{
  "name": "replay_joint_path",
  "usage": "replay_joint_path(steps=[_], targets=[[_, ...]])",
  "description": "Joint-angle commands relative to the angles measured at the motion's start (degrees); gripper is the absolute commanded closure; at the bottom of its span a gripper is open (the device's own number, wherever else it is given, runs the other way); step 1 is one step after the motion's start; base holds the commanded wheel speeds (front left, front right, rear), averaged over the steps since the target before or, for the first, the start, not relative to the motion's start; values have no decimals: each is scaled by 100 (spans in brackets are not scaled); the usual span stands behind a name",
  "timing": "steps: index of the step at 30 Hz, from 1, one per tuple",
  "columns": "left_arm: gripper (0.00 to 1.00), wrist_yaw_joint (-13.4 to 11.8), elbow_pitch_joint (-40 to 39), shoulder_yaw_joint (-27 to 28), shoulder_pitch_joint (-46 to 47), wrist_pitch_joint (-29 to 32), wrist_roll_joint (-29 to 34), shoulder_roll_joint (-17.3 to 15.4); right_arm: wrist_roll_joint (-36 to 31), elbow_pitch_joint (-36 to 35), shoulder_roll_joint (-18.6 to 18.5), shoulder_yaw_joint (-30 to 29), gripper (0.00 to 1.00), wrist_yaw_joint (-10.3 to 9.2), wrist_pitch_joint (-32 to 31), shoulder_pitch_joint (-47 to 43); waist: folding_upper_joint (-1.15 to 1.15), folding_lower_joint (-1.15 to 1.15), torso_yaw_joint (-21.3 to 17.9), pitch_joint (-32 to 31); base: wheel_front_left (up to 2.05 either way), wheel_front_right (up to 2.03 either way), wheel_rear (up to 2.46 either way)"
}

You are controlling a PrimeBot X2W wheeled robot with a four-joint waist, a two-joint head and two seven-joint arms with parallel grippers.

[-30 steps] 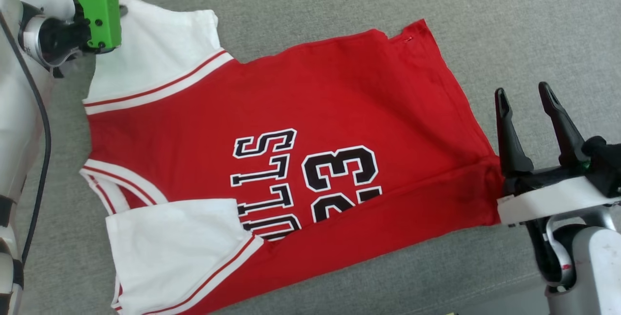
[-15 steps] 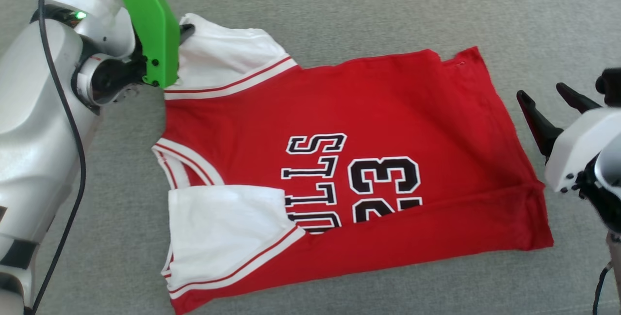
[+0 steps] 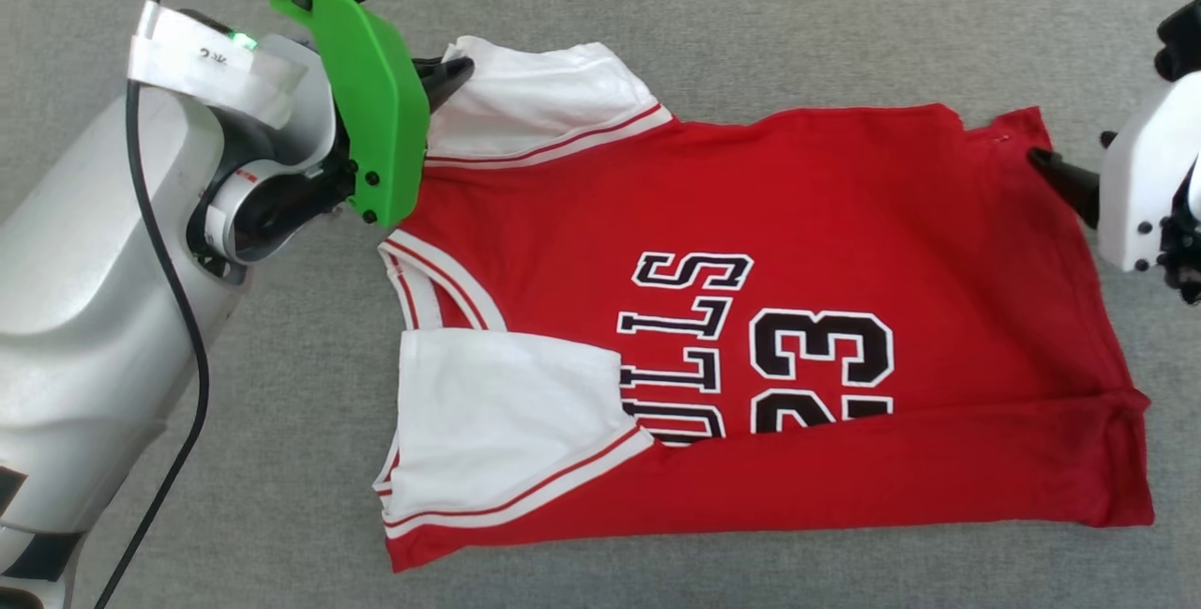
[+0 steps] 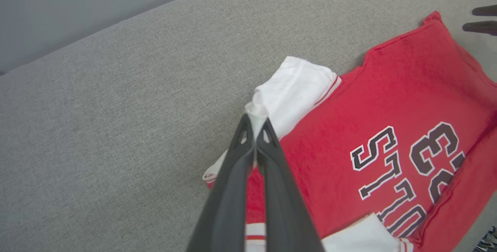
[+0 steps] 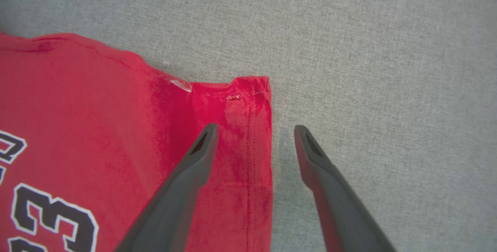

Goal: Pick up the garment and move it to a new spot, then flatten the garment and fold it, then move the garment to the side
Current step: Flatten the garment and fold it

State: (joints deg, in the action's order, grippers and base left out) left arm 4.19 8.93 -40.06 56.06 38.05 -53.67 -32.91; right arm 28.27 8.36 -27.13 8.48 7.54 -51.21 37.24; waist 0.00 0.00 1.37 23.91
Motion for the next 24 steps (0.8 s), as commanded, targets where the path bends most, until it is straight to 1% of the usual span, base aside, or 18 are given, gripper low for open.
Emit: replay_joint_path(steps=[1,6,11,18,19,20,21,24], targets=[[100,-53,-92,2,-122,-36,6,-31,6,140,-47,60,0,-5,-21,164,0,0,144,115,0,0,0],[100,-77,-377,-24,-143,-17,-4,-20,34,563,-121,306,0,-5,-122,478,0,0,274,241,0,0,0],[100,-91,-532,-42,-114,-25,13,3,-1,885,-210,584,0,-5,-83,700,0,0,369,385,0,0,0],[100,-49,-495,-30,-82,-108,18,1,273,1143,-215,1040,0,-5,-107,663,0,0,443,504,0,0,0],[100,-40,-473,-34,-85,-120,17,2,344,1192,-232,1123,7,-5,-159,627,0,0,452,506,0,0,0],[100,-33,-453,-35,-85,-131,15,3,391,1214,-252,1182,56,-5,-179,607,0,0,456,507,0,0,0],[100,-27,-425,-32,-84,-151,16,4,435,1234,-283,1249,100,-5,-169,587,0,0,463,505,0,0,0],[100,-15,-335,-17,-89,-222,12,19,525,1293,-349,1342,100,-5,-60,573,0,0,468,475,0,0,0]])
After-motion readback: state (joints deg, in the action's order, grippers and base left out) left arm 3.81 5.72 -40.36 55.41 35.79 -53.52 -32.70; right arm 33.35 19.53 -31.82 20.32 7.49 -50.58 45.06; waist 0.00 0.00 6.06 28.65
